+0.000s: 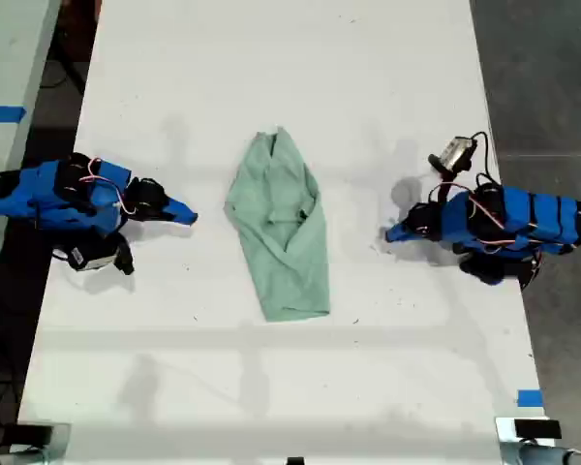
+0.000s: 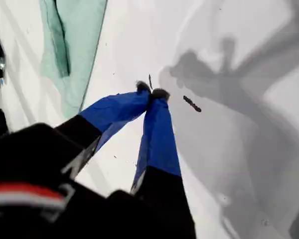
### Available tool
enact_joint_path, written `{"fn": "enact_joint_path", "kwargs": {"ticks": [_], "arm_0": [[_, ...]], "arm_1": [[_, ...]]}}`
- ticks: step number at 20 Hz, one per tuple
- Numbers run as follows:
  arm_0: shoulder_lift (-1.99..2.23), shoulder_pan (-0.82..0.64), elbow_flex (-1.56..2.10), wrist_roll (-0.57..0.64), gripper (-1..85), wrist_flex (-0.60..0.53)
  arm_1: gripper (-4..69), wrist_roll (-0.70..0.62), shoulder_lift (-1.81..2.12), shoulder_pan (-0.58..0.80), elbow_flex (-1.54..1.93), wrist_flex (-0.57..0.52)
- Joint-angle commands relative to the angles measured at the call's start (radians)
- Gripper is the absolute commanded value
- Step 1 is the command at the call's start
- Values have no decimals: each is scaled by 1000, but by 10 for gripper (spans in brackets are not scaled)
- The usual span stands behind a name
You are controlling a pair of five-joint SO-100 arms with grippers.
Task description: Fold t shirt
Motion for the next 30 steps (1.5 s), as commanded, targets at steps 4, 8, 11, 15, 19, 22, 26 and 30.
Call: {"fn": "enact_joint_path", "kwargs": {"ticks": [4,8,11,15,19,22,26,30], "arm_0": [[6,12,9,-109,-1,14],[-150,26,-94,-235,-1,-25],[-775,100,-503,-387,-1,-20],[-1655,225,-1316,-428,-1,172],[-2095,299,-1827,-310,123,189],[-2258,337,-1999,-270,271,192],[-2405,370,-2106,-265,258,184],[-2562,376,-2137,-264,84,133]], "arm_1": [[13,71,14,15,46,-52],[12,97,11,8,-48,-58],[12,97,-164,-8,-253,-38],[12,31,-788,-114,-561,-285],[9,-5,-1200,-210,-873,-337],[143,18,-1351,-276,-979,-342],[205,41,-1572,-353,-1180,-288],[187,15,-1678,-383,-1325,-255]]}}
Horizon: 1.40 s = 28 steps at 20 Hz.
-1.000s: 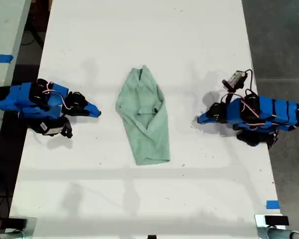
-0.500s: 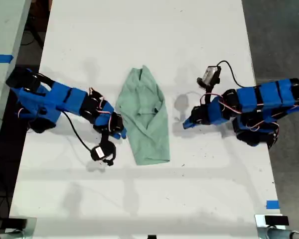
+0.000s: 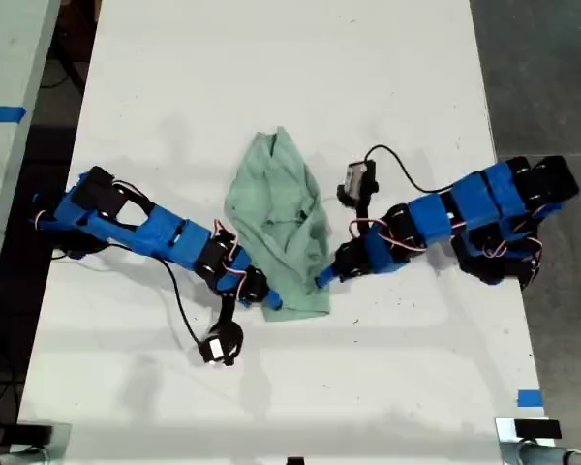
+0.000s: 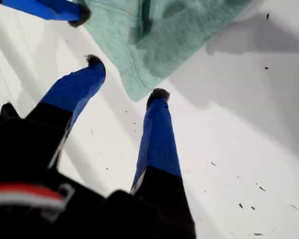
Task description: Fold t shirt
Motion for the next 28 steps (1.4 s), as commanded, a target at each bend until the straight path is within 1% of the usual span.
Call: {"fn": "enact_joint_path", "kwargs": {"ticks": [1,4,7,9,11,13,14,15,17,19,21,22,25,27,28], "arm_0": [[-34,18,-64,2,-1,-49],[-51,26,-71,17,-1,-52],[-44,29,-71,21,-1,-52],[-40,29,-74,21,-1,-55],[-37,31,-74,21,-1,-55],[-37,32,-74,21,-1,-54],[-37,32,-74,21,-1,-52],[-35,35,-74,21,-1,-51],[-25,43,-74,23,-1,-43],[-2,57,-74,26,-1,-46],[44,78,-86,48,-1,-74],[75,87,-100,66,-1,-84],[221,91,-103,126,-1,-81],[348,64,-78,143,-1,-35],[414,37,-55,138,-1,15]], "arm_1": [[177,-12,-14,-26,-115,18],[143,-6,-66,-52,-150,12],[86,12,-170,-80,-215,14],[93,14,-252,-86,-272,20],[174,9,-334,-81,-328,23],[179,-2,-400,-80,-380,25],[155,-8,-433,-78,-403,28],[10,-12,-469,-75,-423,38],[10,-12,-540,-75,-485,92],[10,-15,-594,-95,-626,195],[10,-49,-652,-121,-850,310],[10,-84,-653,-127,-919,314],[10,-176,-509,-95,-894,225],[10,-232,-403,-29,-841,170],[10,-255,-373,14,-841,167]]}}
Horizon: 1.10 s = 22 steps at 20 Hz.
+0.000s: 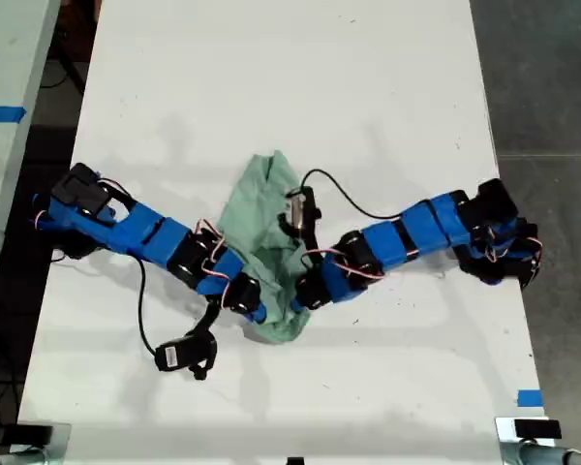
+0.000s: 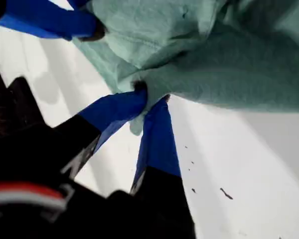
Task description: Fold t shirt
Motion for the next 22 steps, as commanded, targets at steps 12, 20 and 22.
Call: {"fn": "enact_joint_path", "kwargs": {"ticks": [12,20,22], "arm_0": [[738,-661,485,181,246,173],[1152,-917,469,244,-1,360],[1322,-882,491,238,-1,380]], "arm_1": [[355,-193,245,603,120,-173],[12,-201,827,844,414,12],[15,-189,1115,867,620,60]]}}
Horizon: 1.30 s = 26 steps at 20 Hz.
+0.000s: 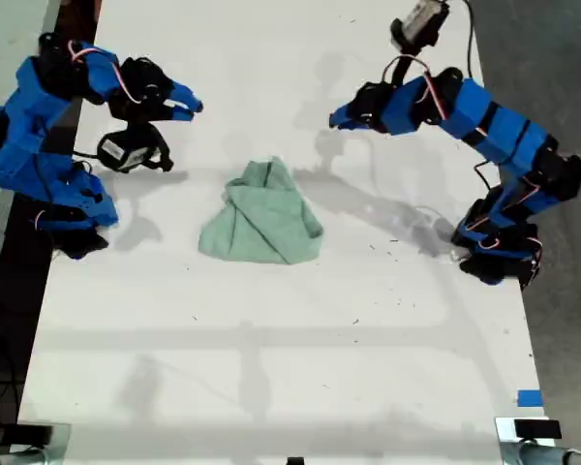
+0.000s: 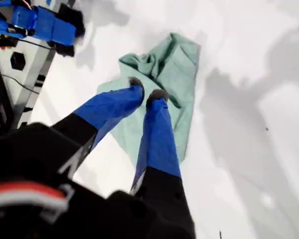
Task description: Fold t shirt
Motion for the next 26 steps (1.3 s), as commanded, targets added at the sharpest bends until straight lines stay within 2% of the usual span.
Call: {"fn": "enact_joint_path", "kwargs": {"ticks": [1,3,6,8,10,13,16,18,20,22,24,26], "arm_0": [[249,80,37,-26,-1,12],[446,285,256,-100,-1,-87],[747,583,824,-187,-2,-426],[874,655,1135,-186,-2,-592],[1026,696,1384,-109,-2,-670],[1163,666,1603,-87,-2,-531],[1172,649,1634,-91,-2,-514],[1172,644,1634,-87,-2,-488],[1172,640,1635,-94,-2,-471],[1172,615,1635,-103,-2,-449],[1172,572,1634,-103,-1,-440],[1172,434,1644,-95,-1,-454]], "arm_1": [[15,14,477,14,252,28],[15,46,775,-77,474,28],[16,75,1120,-291,848,-64],[17,57,1267,-410,1092,-133],[18,18,1390,-477,1296,-149],[19,17,1388,-523,1502,-112],[19,77,1388,-497,1608,-60],[19,212,1388,-460,1612,-8],[19,209,1388,-456,1609,-3],[19,268,1388,-454,1611,23],[19,278,1388,-453,1611,26],[19,287,1388,-451,1611,31]]}}
